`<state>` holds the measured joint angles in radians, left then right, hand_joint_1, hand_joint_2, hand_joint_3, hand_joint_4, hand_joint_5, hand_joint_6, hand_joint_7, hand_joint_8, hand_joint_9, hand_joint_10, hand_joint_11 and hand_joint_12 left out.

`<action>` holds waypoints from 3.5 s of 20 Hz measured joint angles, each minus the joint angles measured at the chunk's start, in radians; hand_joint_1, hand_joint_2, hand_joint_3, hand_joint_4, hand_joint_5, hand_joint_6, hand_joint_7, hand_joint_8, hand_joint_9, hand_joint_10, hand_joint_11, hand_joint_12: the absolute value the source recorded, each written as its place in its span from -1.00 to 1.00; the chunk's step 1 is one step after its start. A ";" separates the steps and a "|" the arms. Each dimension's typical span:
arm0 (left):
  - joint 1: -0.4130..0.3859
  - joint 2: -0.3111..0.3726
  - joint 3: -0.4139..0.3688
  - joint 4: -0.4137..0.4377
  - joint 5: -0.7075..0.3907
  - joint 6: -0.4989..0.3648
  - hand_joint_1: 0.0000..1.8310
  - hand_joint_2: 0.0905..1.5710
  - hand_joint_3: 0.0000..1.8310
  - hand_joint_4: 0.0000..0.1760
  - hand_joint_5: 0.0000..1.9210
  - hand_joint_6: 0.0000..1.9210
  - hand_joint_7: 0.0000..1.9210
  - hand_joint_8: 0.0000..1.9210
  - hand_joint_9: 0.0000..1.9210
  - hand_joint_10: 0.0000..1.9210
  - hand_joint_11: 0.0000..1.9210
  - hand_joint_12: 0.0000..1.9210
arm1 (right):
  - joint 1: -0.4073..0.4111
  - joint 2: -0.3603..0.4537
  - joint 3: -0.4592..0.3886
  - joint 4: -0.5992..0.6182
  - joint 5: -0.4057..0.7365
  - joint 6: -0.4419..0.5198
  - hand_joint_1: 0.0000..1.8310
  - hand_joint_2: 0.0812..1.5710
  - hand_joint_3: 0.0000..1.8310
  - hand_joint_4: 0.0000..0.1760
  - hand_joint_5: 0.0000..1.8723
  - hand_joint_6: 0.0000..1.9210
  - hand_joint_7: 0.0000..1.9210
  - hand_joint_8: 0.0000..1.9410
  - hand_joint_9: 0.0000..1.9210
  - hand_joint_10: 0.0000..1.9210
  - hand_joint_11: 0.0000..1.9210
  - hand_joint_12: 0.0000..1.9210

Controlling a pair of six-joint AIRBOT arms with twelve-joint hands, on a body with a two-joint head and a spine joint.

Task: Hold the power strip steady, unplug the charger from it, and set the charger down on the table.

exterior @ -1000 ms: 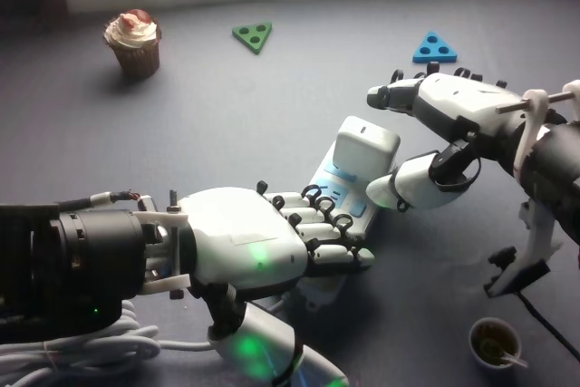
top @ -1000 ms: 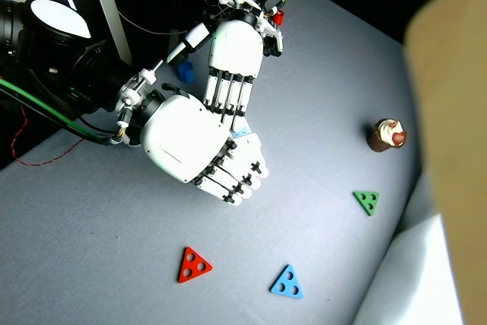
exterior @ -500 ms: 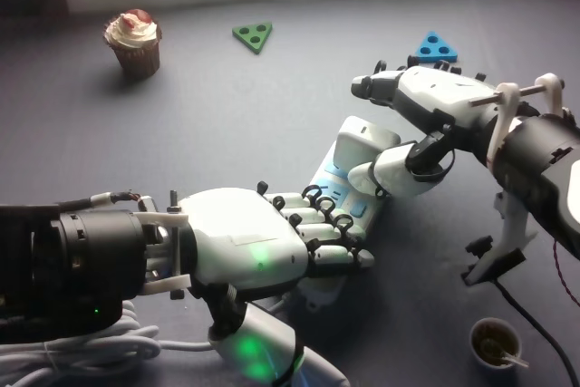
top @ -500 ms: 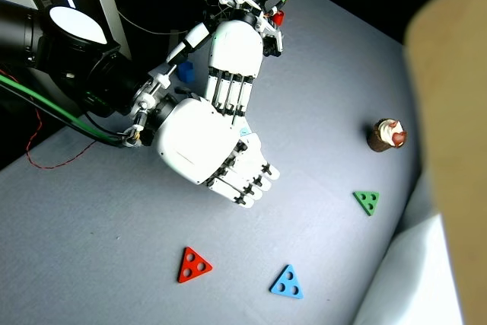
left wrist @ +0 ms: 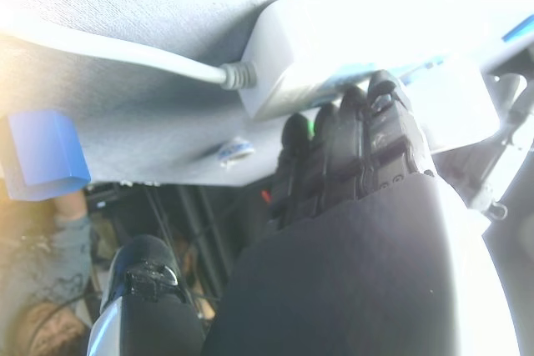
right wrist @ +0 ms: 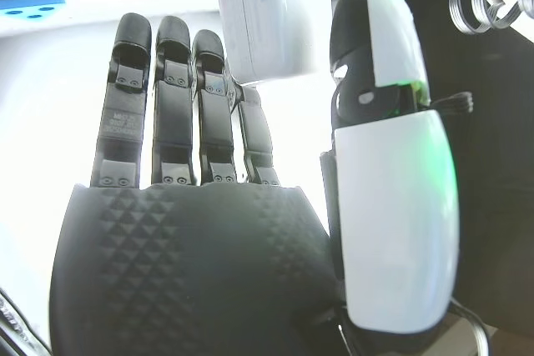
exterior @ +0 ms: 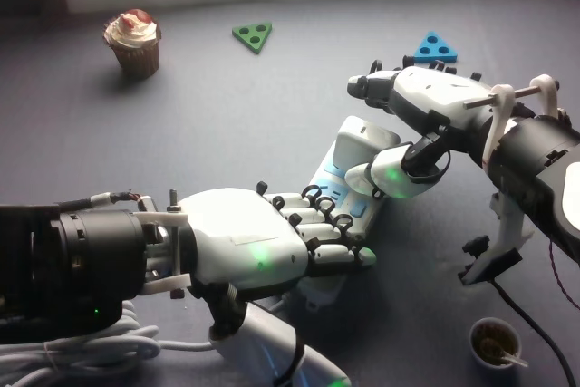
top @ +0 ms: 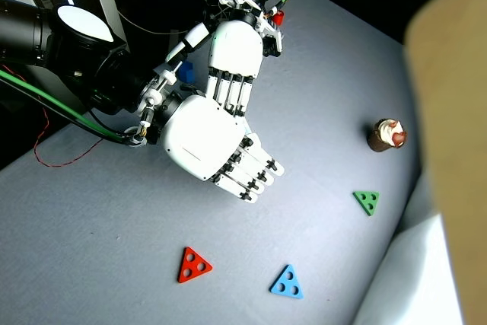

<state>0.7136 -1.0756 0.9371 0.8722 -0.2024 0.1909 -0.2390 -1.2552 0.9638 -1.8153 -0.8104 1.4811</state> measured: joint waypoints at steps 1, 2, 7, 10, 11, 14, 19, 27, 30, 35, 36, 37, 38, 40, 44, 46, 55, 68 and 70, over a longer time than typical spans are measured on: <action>0.000 0.000 0.000 0.000 0.000 -0.002 -1.00 0.21 -1.00 -1.00 -0.89 -0.99 -0.89 -0.99 -0.93 -0.99 -0.97 -0.99 | 0.000 0.000 0.000 -0.001 -0.001 0.000 0.14 0.31 -1.00 -1.00 -0.67 -0.99 -0.63 -1.00 -0.59 -1.00 -0.72 -0.74; 0.000 0.000 0.000 0.000 0.000 -0.002 -1.00 0.22 -1.00 -1.00 -0.88 -0.99 -0.88 -0.99 -0.92 -0.99 -0.96 -0.99 | 0.000 0.001 0.000 -0.002 -0.002 0.000 0.14 0.29 -1.00 -1.00 -0.66 -0.99 -0.61 -0.99 -0.57 -0.99 -0.70 -0.73; 0.000 0.000 0.000 0.000 0.000 -0.003 -1.00 0.21 -1.00 -1.00 -0.88 -0.99 -0.88 -0.99 -0.92 -0.99 -0.96 -0.99 | -0.001 0.011 -0.003 -0.042 -0.009 0.000 0.12 0.32 -1.00 -1.00 -0.64 -0.99 -0.59 -0.99 -0.55 -0.99 -0.68 -0.71; 0.000 0.000 0.002 0.000 -0.002 -0.003 -1.00 0.22 -1.00 -1.00 -0.87 -0.99 -0.88 -1.00 -0.92 -1.00 -0.95 -0.99 | -0.001 0.014 -0.004 -0.045 -0.013 0.000 0.36 0.26 -1.00 -1.00 -0.03 -0.98 -0.01 -0.98 -0.03 -0.98 -0.38 -0.38; 0.000 0.000 0.002 0.000 -0.003 -0.004 -1.00 0.21 -1.00 -1.00 -0.87 -0.99 -0.88 -0.99 -0.92 -1.00 -0.94 -0.99 | -0.001 0.018 -0.005 -0.045 -0.012 0.000 0.38 0.25 -1.00 -1.00 0.17 -0.42 0.44 -0.99 0.07 -0.96 -0.29 -0.33; 0.000 0.000 0.002 0.001 -0.004 -0.006 -1.00 0.22 -1.00 -1.00 -0.87 -0.99 -0.88 -1.00 -0.92 -1.00 -0.94 -0.99 | -0.001 0.019 -0.004 -0.045 -0.021 -0.001 0.36 0.31 -1.00 -0.98 0.19 -0.31 0.16 -0.13 0.27 -0.97 -0.15 -0.24; 0.000 0.000 0.002 0.001 -0.005 -0.006 -1.00 0.22 -1.00 -1.00 -0.87 -1.00 -0.88 -1.00 -0.92 -1.00 -0.94 -0.99 | -0.001 0.022 -0.013 -0.054 -0.026 -0.001 0.37 0.30 -1.00 -1.00 0.24 -0.41 0.18 -0.13 0.32 -0.98 -0.21 -0.03; 0.001 0.000 0.004 0.002 -0.011 -0.006 -1.00 0.22 -1.00 -1.00 -0.87 -1.00 -0.88 -1.00 -0.92 -1.00 -0.95 -0.99 | -0.008 0.029 -0.027 -0.167 -0.031 0.008 0.38 0.29 -1.00 -1.00 0.25 -0.47 0.21 -0.14 0.35 -0.97 -0.21 0.01; 0.001 0.000 0.004 0.002 -0.012 -0.010 -1.00 0.22 -1.00 -1.00 -0.88 -1.00 -0.89 -1.00 -0.93 -1.00 -0.96 -1.00 | 0.000 0.029 -0.026 -0.181 -0.029 0.007 0.36 0.30 -1.00 -0.85 0.21 -0.32 0.17 -0.16 0.31 -0.99 -0.23 0.00; 0.005 0.000 0.004 0.001 -0.015 -0.010 -1.00 0.22 -1.00 -1.00 -0.87 -1.00 -0.88 -1.00 -0.92 -1.00 -0.96 -1.00 | 0.023 0.027 -0.014 -0.182 -0.020 0.008 0.36 0.31 -1.00 -0.76 0.19 -0.28 0.15 -0.14 0.30 -1.00 -0.24 -0.02; 0.005 -0.002 0.004 0.001 -0.012 -0.012 -1.00 0.22 -1.00 -1.00 -0.87 -1.00 -0.88 -1.00 -0.92 -1.00 -0.96 -1.00 | 0.027 0.027 -0.013 -0.191 -0.024 0.018 0.36 0.32 -1.00 -0.72 0.19 -0.26 0.15 -0.14 0.29 -1.00 -0.24 -0.02; 0.006 -0.002 0.004 0.000 -0.012 -0.012 -1.00 0.22 -1.00 -1.00 -0.87 -1.00 -0.88 -1.00 -0.92 -1.00 -0.96 -1.00 | 0.042 0.027 -0.009 -0.202 -0.033 0.019 0.36 0.32 -1.00 -0.71 0.19 -0.26 0.15 -0.14 0.29 -1.00 -0.24 -0.02; 0.006 -0.003 0.004 0.000 -0.012 -0.012 -1.00 0.22 -1.00 -1.00 -0.87 -1.00 -0.88 -1.00 -0.92 -1.00 -0.96 -1.00 | 0.054 0.027 -0.005 -0.218 -0.044 0.020 0.36 0.32 -1.00 -0.71 0.18 -0.26 0.15 -0.14 0.29 -1.00 -0.24 -0.02; 0.006 -0.003 0.004 0.000 -0.012 -0.012 -1.00 0.22 -1.00 -1.00 -0.87 -1.00 -0.89 -1.00 -0.92 -1.00 -0.94 -0.99 | 0.073 0.033 -0.003 -0.237 -0.069 0.023 0.37 0.31 -1.00 -1.00 0.22 -0.36 0.17 -0.13 0.31 -0.99 -0.23 -0.04; 0.006 -0.003 0.004 0.000 -0.012 -0.012 -1.00 0.21 -1.00 -1.00 -0.86 -1.00 -0.88 -1.00 -0.91 -1.00 -0.94 -0.99 | 0.072 0.064 -0.026 -0.223 -0.062 0.022 0.37 0.29 -1.00 -0.64 0.21 -0.28 0.23 -0.29 0.33 -0.99 -0.20 -0.08; 0.006 -0.003 0.004 0.000 -0.012 -0.012 -1.00 0.21 -1.00 -1.00 -0.86 -1.00 -0.88 -1.00 -0.91 -1.00 -0.94 -0.99 | 0.072 0.101 -0.056 -0.285 -0.062 0.021 0.37 0.29 -1.00 -0.64 0.21 -0.28 0.23 -0.30 0.33 -0.99 -0.20 -0.09; 0.006 -0.001 0.004 0.000 -0.012 -0.017 -1.00 0.22 -1.00 -1.00 -0.87 -1.00 -0.88 -1.00 -0.92 -1.00 -0.95 -0.99 | -0.013 0.316 -0.207 -0.547 -0.034 -0.109 0.36 0.31 -1.00 -0.60 0.18 -0.21 0.20 -0.25 0.31 -1.00 -0.21 -0.08; 0.002 0.000 0.003 0.000 -0.008 -0.021 -1.00 0.22 -1.00 -1.00 -0.88 -1.00 -0.91 -1.00 -0.95 -1.00 -0.96 -1.00 | -0.113 0.331 -0.179 -0.892 0.154 -0.282 0.51 0.35 -1.00 -1.00 0.04 -0.06 0.15 -0.23 -0.03 0.22 -0.19 -0.04; 0.002 0.000 0.003 0.000 -0.007 -0.021 -1.00 0.22 -1.00 -1.00 -0.86 -0.99 -0.88 -0.99 -0.92 -0.99 -0.95 -0.99 | -0.115 0.318 -0.166 -0.896 0.196 -0.306 0.51 0.35 -1.00 -1.00 0.03 -0.04 0.13 -0.21 -0.01 0.20 -0.18 -0.08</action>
<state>0.7151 -1.0756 0.9401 0.8726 -0.2096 0.1699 -0.3538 -0.9375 0.7979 -2.7113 -0.6144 1.1755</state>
